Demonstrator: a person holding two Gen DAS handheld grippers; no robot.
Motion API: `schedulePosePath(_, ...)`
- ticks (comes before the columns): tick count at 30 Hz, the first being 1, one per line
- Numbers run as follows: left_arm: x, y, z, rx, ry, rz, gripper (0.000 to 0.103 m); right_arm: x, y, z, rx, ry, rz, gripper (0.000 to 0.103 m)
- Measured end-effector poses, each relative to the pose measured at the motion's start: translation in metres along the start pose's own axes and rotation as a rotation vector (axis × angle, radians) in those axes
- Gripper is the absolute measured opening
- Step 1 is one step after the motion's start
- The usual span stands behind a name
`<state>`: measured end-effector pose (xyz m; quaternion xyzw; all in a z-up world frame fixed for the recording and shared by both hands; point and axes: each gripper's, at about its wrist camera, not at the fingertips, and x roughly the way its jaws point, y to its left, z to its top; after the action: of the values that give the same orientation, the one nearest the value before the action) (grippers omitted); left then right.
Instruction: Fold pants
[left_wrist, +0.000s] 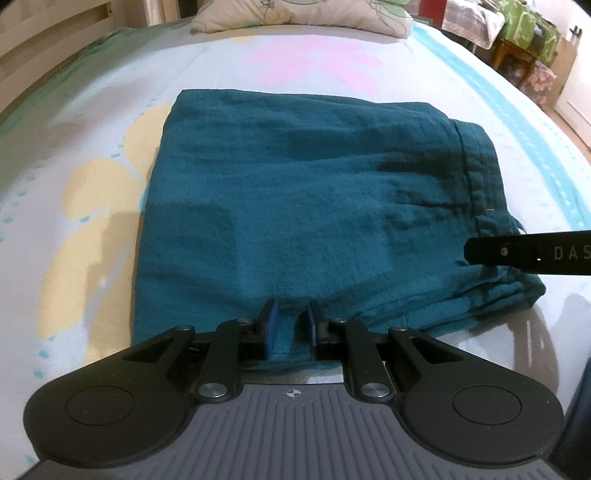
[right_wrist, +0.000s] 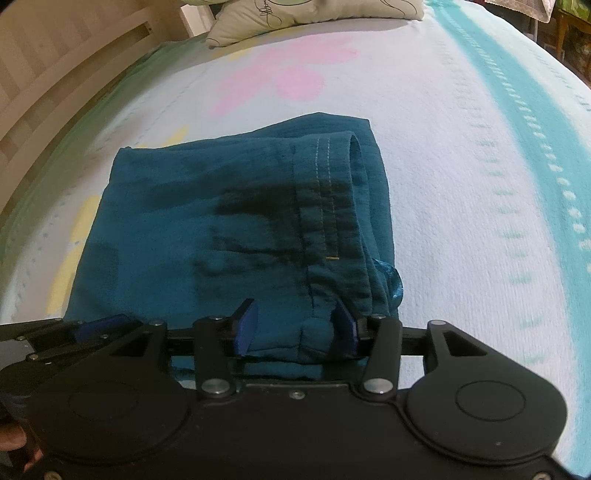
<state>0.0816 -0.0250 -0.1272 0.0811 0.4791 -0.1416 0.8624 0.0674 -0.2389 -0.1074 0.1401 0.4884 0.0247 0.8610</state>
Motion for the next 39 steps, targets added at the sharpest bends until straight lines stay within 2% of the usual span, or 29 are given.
schedulePosePath(4, -0.001, 0.002, 0.000, -0.004, 0.000, -0.004, 0.017, -0.002, 0.001, -0.001, 0.003, -0.007, 0.001, 0.056)
schedulePosePath(6, -0.002, 0.000, -0.002, 0.007, -0.008, 0.004, 0.017, -0.009, 0.000, -0.002, 0.013, -0.041, 0.029, 0.059)
schedulePosePath(8, -0.004, -0.005, -0.006, 0.037, -0.019, 0.022, 0.017, -0.024, -0.002, -0.004, 0.034, -0.128, 0.072, 0.059)
schedulePosePath(10, -0.005, -0.009, -0.007, 0.057, -0.025, 0.038, 0.017, -0.042, -0.005, -0.007, 0.054, -0.259, 0.076, 0.060)
schedulePosePath(11, -0.005, -0.010, -0.008, 0.060, -0.028, 0.045, 0.017, -0.047, -0.008, -0.008, 0.068, -0.298, 0.049, 0.063)
schedulePosePath(12, -0.006, -0.012, -0.008, 0.060, -0.031, 0.049, 0.017, -0.047, -0.010, -0.007, 0.090, -0.316, 0.012, 0.073)
schedulePosePath(13, -0.006, -0.013, -0.009, 0.061, -0.035, 0.053, 0.017, -0.045, -0.014, -0.006, 0.117, -0.309, -0.020, 0.081)
schedulePosePath(16, -0.008, -0.017, -0.011, 0.075, -0.042, 0.063, 0.017, -0.027, -0.028, 0.003, 0.212, -0.220, -0.030, 0.081)
schedulePosePath(18, -0.009, -0.017, -0.012, 0.077, -0.042, 0.063, 0.017, -0.016, -0.034, 0.008, 0.250, -0.193, -0.030, 0.081)
schedulePosePath(23, -0.010, -0.011, -0.008, 0.058, -0.033, 0.037, 0.017, 0.017, -0.042, 0.015, 0.279, -0.111, -0.022, 0.081)
schedulePosePath(27, -0.015, 0.000, -0.010, 0.037, -0.064, -0.012, 0.017, 0.022, -0.039, 0.016, 0.240, -0.142, 0.005, 0.082)
schedulePosePath(30, -0.031, 0.020, -0.015, -0.020, -0.127, -0.064, 0.017, 0.025, -0.042, 0.017, 0.250, -0.148, 0.053, 0.082)
schedulePosePath(34, -0.052, 0.048, -0.009, -0.089, -0.210, 0.001, 0.017, 0.029, -0.041, 0.020, 0.242, -0.161, 0.068, 0.082)
schedulePosePath(39, -0.042, 0.079, 0.015, -0.178, -0.175, 0.015, 0.017, 0.034, -0.035, 0.022, 0.200, -0.166, 0.067, 0.084)
